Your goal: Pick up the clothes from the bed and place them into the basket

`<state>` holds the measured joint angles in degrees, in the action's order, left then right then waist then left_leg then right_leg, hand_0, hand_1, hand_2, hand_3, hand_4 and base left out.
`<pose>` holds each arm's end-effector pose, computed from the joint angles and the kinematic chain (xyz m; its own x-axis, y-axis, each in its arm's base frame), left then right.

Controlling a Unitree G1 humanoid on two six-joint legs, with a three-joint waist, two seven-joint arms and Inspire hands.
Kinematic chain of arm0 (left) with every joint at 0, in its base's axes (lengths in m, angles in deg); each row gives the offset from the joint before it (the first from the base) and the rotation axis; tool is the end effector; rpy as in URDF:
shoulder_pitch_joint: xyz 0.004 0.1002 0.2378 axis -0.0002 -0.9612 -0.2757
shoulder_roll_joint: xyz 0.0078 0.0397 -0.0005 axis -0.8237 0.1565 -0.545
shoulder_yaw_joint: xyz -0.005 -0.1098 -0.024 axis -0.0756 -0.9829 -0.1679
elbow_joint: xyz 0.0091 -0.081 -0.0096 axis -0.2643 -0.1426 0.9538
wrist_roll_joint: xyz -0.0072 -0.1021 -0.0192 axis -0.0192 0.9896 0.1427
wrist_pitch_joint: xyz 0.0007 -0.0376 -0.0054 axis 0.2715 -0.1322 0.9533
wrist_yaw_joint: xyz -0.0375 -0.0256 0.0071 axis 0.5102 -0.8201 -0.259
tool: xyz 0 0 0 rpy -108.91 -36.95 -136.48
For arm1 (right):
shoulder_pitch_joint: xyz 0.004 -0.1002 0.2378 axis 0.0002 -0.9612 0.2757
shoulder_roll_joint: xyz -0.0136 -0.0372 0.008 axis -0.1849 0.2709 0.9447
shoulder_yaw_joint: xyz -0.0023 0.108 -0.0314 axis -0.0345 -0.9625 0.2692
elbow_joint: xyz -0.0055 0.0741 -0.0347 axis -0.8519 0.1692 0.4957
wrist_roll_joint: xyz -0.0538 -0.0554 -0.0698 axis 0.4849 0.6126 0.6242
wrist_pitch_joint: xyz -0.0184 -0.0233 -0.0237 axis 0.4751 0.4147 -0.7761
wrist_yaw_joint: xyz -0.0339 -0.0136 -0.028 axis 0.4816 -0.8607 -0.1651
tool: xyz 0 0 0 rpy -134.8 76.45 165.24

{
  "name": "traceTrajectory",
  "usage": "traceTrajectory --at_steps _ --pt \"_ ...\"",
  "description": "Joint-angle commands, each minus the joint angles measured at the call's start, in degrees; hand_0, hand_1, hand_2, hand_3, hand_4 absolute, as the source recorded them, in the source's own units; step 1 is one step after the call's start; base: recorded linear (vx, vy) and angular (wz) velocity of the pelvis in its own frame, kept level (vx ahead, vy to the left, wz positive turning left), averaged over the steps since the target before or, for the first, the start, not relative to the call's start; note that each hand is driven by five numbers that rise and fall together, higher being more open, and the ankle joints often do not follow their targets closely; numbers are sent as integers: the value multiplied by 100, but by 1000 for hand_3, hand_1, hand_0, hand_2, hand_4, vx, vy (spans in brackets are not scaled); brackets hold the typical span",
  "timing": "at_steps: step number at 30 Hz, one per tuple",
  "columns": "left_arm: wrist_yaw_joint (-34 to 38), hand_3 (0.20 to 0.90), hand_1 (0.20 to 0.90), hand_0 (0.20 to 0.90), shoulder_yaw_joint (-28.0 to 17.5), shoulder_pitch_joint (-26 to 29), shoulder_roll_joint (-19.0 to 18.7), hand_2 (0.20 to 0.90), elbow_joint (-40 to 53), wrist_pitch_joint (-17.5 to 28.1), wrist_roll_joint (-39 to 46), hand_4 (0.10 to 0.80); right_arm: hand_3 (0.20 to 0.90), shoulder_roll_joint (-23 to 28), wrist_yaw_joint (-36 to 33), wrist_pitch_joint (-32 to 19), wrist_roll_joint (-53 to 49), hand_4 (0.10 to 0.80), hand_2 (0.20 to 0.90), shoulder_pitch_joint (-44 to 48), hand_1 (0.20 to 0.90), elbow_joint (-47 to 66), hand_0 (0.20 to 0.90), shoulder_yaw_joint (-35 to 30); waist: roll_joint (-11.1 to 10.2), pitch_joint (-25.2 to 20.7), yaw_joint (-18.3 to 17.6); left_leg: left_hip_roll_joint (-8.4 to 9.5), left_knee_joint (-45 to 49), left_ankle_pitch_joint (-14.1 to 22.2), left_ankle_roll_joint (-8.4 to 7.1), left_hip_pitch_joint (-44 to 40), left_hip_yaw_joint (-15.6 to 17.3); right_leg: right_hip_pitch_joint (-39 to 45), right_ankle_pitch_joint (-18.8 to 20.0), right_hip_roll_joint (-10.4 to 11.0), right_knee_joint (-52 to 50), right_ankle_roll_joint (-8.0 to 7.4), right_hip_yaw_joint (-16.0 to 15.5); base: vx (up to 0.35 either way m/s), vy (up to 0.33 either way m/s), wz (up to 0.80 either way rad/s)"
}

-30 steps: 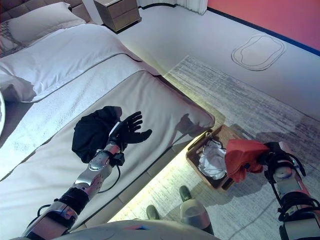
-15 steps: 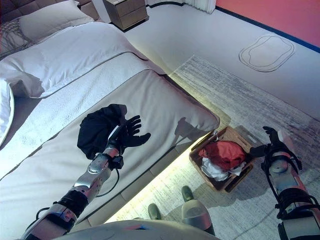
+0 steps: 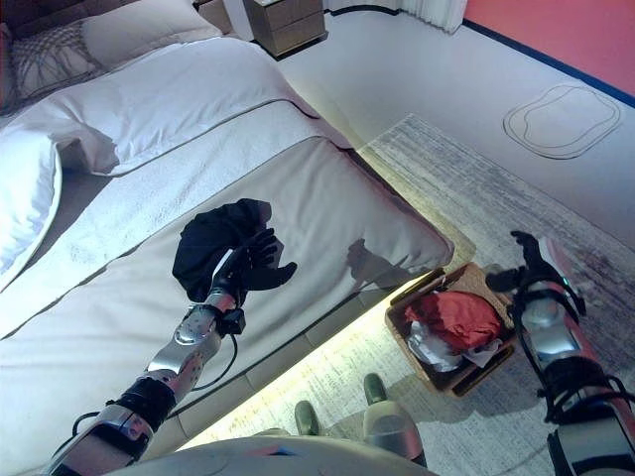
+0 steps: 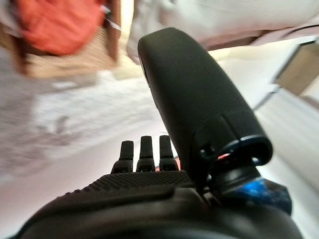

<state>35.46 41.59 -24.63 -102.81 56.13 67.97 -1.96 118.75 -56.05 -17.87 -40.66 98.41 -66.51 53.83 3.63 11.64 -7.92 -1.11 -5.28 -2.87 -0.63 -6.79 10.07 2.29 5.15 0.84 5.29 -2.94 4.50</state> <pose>0.2205 0.1804 -0.0194 0.9560 -0.0815 -0.2818 0.0789 0.9967 -0.0208 0.2449 -0.3275 0.0437 0.8651 -0.4680 -0.1807 0.1411 0.5727 -0.8075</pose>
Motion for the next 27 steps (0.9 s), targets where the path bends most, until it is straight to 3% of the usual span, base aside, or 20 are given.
traceTrajectory --at_steps 1,8,14,18,24,27 --pt "-32 900 900 900 -117 339 -142 900 45 701 -162 800 900 210 -593 -272 114 800 900 1452 900 354 900 317 -382 -115 427 24 267 588 -37 104 -579 -124 -237 84 -310 -14 -272 18 6 38" --pt "-545 900 900 900 -376 39 -193 900 94 1167 183 800 900 169 -693 -604 422 800 900 2287 900 349 900 916 -400 15 987 82 675 579 -76 425 -1005 -159 -696 180 -915 190 -959 89 12 40" --pt "-1106 900 900 900 -355 105 -437 900 209 1640 392 800 900 489 -734 -615 548 800 900 3271 900 -85 900 1356 -315 693 1488 333 1836 781 -81 1298 -1464 -724 -1202 377 -2068 395 -1530 -75 18 53" --pt "-1465 900 900 900 -263 -54 -508 900 430 1951 562 800 900 608 -721 -549 378 800 900 3889 900 -208 900 1715 -219 1115 1730 506 2639 1005 -21 1863 -1630 -1148 -1501 526 -2863 550 -1714 -38 57 42" --pt "-1392 900 900 900 -291 -343 -699 900 611 2179 652 800 900 665 -865 -359 696 800 900 4611 900 -70 900 2173 -83 1540 1997 688 3570 1266 94 2618 -1633 -1870 -1883 728 -4079 638 -1830 -9 78 25" --pt "-1426 900 900 900 -355 -495 -723 900 720 2258 679 800 900 686 -924 -155 815 800 900 5007 900 -2 900 2354 -12 1729 2149 859 4044 1329 117 2982 -1678 -2159 -2052 831 -4572 683 -1873 28 43 29"
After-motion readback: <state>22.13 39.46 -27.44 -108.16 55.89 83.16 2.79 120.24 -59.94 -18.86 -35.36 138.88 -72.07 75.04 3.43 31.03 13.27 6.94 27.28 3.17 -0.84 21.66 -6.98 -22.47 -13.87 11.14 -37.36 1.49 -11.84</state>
